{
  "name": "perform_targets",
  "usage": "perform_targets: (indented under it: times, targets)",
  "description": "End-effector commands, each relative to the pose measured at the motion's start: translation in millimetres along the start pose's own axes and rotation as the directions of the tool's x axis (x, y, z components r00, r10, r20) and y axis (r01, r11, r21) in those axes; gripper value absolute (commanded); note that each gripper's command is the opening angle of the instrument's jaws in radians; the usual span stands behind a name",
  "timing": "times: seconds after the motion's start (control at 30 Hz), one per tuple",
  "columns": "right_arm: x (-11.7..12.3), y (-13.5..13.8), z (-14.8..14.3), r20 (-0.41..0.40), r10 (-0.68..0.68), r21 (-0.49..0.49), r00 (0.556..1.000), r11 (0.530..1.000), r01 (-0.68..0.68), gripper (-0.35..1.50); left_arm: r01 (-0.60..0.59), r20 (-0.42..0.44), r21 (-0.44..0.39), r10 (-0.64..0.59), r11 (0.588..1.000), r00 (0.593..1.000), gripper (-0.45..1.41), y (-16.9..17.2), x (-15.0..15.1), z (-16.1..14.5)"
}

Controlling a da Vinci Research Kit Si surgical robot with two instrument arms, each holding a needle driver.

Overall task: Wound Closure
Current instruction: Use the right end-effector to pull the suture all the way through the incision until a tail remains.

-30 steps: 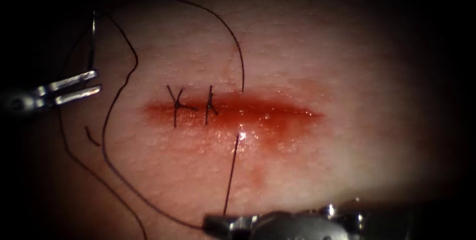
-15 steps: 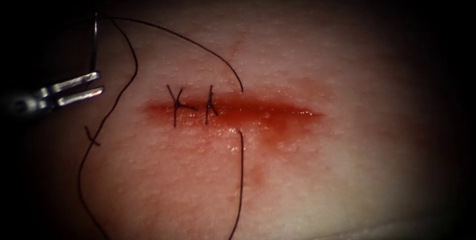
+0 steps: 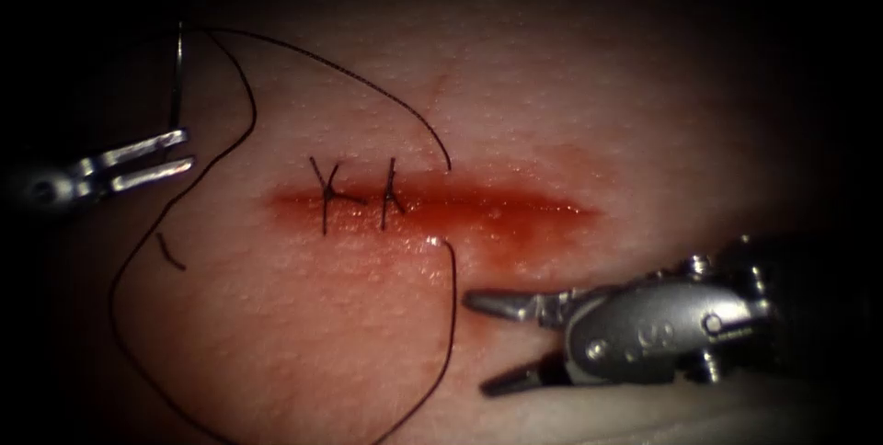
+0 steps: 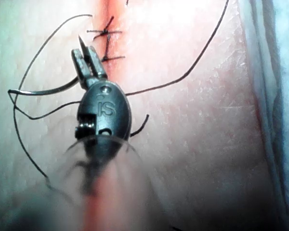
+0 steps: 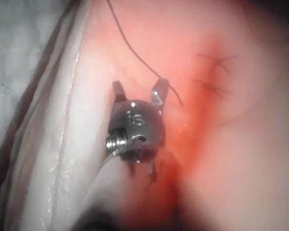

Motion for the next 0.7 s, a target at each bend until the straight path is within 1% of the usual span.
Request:
perform_targets:
  times: [0.03, 0.07, 0.13, 0.3, 0.33, 0.4, 0.47, 0.53, 0.57, 0.6, 0.63, 0.67, 0.7]
  targets:
    - [-0.8, 0.7, 1.4, 0.002, -0.004, -0.005, 1.0, 1.0, 0.004, 1.28, -0.001, -0.001, 0.001, 0.001, 1.0, 1.0, -0.45, 0.1, -0.4, 0.7]
    - [-1.3, 1.4, 2.0, 0.002, -0.003, -0.006, 1.0, 1.0, 0.003, 1.18, -0.001, -0.001, 0.001, 0.001, 1.0, 1.0, -0.45, 0.1, -0.4, 0.7]
    - [-1.9, 2.1, 2.7, 0.003, -0.002, -0.012, 1.0, 1.0, 0.002, 1.13, -0.001, -0.001, 0.002, 0.001, 1.0, 1.0, -0.45, 0.1, -0.4, 0.7]
    - [-4.1, 4.3, 4.6, -0.003, -0.004, -0.035, 1.0, 0.999, 0.004, 1.14, -0.001, 0.0, 0.002, 0.001, 1.0, 1.0, -0.45, 0.2, -0.3, 0.8]
    - [-4.5, 4.5, 5.0, -0.009, -0.012, -0.048, 1.0, 0.999, 0.011, 1.21, -0.001, 0.0, 0.003, 0.001, 1.0, 1.0, -0.45, 0.2, -0.3, 0.8]
    - [-4.5, 4.4, 5.4, -0.014, -0.001, -0.061, 1.0, 0.998, 0.0, 1.28, -0.001, 0.0, 0.003, 0.001, 1.0, 1.0, -0.45, 0.2, -0.3, 0.7]
    - [-4.3, 4.0, 6.1, -0.033, 0.009, -0.059, 0.999, 0.998, -0.011, 1.28, -0.001, 0.0, 0.003, 0.001, 1.0, 1.0, -0.45, 0.2, -0.3, 0.8]
    - [-4.0, 3.7, 6.6, -0.035, 0.008, -0.061, 0.999, 0.998, -0.01, 1.26, -0.001, 0.0, 0.003, 0.001, 1.0, 1.0, -0.45, 0.2, -0.2, 0.7]
    - [-4.0, 3.6, 6.6, -0.035, 0.007, -0.061, 0.999, 0.998, -0.009, 1.14, -0.001, 0.0, 0.003, 0.001, 1.0, 1.0, -0.45, 0.2, -0.2, 0.7]
    - [-4.0, 3.6, 6.6, -0.036, 0.007, -0.061, 0.999, 0.998, -0.009, 0.79, -0.001, 0.0, 0.003, 0.001, 1.0, 1.0, -0.45, 0.2, -0.2, 0.7]
    - [-4.3, 3.5, 6.0, -0.024, 0.041, -0.034, 0.999, 0.999, -0.041, -0.23, -0.001, 0.001, 0.003, 0.001, 1.0, 1.0, -0.45, 0.3, -0.1, 0.7]
    - [-4.4, 3.7, 5.8, -0.009, 0.065, -0.033, 0.998, 0.997, -0.065, -0.35, -0.001, 0.001, 0.003, 0.001, 1.0, 1.0, -0.45, 0.3, 0.0, 0.7]
    - [-4.5, 3.8, 5.5, -0.005, 0.088, -0.043, 0.996, 0.995, -0.088, -0.35, -0.001, 0.001, 0.003, 0.001, 1.0, 1.0, -0.45, 0.3, 0.1, 0.6]
